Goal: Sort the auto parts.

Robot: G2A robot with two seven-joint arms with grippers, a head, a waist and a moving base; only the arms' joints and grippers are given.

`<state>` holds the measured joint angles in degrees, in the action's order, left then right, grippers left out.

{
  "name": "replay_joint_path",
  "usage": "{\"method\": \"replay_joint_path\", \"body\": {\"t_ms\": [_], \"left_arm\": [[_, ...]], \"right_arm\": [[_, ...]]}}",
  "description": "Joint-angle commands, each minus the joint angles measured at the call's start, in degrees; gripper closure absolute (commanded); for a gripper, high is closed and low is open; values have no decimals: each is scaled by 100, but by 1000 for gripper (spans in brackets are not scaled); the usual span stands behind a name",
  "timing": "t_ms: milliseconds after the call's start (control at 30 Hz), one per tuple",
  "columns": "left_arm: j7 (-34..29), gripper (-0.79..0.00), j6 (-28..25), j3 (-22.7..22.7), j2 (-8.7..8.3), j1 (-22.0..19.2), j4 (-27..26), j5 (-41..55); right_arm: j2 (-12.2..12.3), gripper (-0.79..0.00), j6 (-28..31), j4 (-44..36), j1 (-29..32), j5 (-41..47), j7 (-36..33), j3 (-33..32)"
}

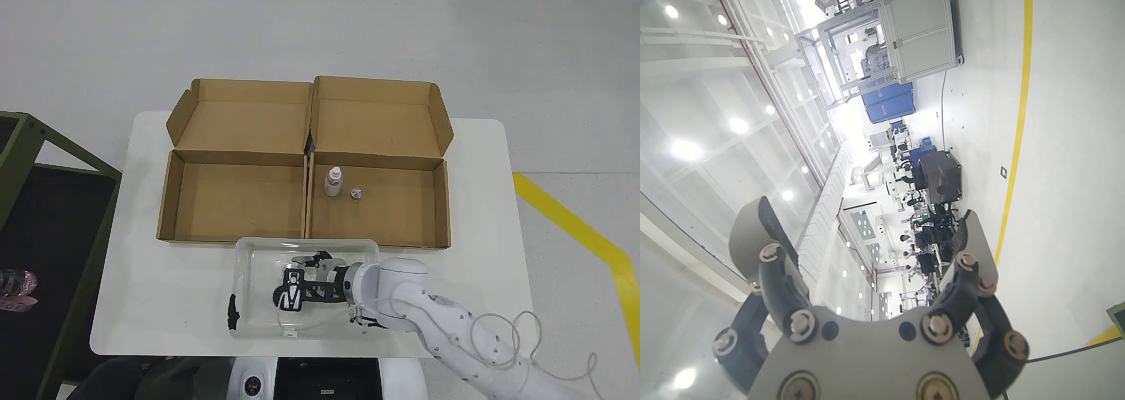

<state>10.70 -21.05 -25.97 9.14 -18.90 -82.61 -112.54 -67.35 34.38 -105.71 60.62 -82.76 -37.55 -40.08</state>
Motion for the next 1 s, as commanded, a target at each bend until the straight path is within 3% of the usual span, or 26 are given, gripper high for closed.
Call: {"method": "replay_joint_path", "body": {"t_ms": [0,967], "left_arm": [[0,-785,0,0,0,0,0,0],[0,-785,0,0,0,0,0,0]], "right_arm": [[-30,-320,-22,71,-48,16,0,52],[-439,-320,-9,1062,-596,278,148,516]]}}
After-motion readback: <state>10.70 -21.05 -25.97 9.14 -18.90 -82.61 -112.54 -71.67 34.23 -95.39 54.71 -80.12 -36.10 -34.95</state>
